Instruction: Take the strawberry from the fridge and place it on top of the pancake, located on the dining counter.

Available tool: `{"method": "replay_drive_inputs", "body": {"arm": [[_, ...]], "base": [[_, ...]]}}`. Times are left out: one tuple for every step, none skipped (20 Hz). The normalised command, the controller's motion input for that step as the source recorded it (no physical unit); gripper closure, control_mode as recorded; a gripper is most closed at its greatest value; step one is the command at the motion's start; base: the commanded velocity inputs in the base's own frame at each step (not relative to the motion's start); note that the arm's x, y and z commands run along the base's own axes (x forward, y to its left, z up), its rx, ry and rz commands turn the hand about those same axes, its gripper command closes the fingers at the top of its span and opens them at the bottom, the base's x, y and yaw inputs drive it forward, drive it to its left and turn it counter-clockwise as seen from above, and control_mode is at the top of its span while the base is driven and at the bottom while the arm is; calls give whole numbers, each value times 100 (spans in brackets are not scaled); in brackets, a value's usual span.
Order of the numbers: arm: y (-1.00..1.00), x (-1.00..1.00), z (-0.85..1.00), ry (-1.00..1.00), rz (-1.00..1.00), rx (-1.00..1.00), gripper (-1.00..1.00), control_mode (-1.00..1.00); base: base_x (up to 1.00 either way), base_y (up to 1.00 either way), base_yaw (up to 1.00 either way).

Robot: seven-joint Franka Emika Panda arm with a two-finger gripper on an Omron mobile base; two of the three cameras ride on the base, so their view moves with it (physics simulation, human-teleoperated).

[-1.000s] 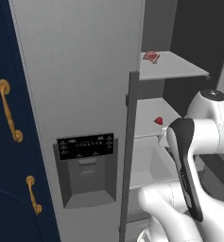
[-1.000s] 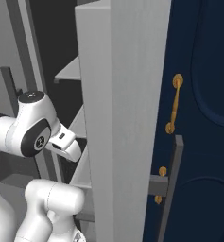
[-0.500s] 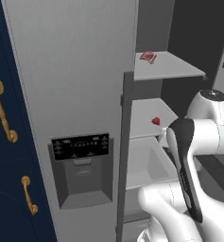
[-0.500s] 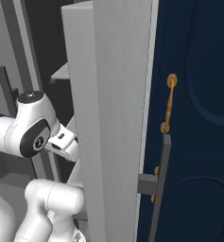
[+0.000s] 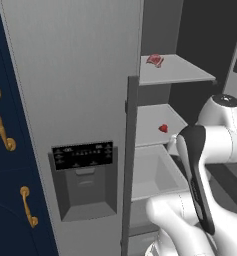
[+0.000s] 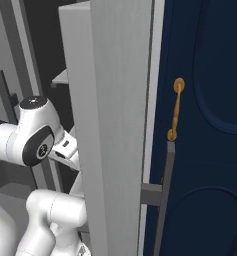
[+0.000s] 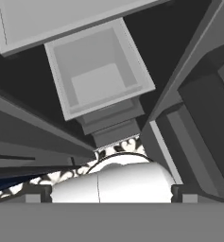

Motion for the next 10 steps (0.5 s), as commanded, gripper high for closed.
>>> {"method": "replay_drive_inputs", "body": {"arm": [[-4, 41, 0, 0, 5, 0, -100, -100], [-6, 49, 0, -2, 4, 0, -100, -100], [-10, 60, 0, -2, 4, 0, -100, -100], [-24, 56, 0, -7, 11, 0, -100, -100], [-41, 40, 0, -7, 11, 0, -100, -100], [-26, 51, 0, -3, 15, 0, -100, -100], [-14, 55, 0, -4, 15, 0, -100, -100], [-14, 67, -7, -5, 15, -9, -100, -100], [-6, 66, -12, -7, 16, -17, -100, -100], [-16, 79, -21, 0, 17, -19, -100, -100]], "base": [[0, 0, 0], [0, 0, 0], [0, 0, 0], [0, 0, 0], [0, 0, 0], [0, 0, 0], [0, 0, 0], [0, 0, 0], [0, 0, 0], [0, 0, 0]]}}
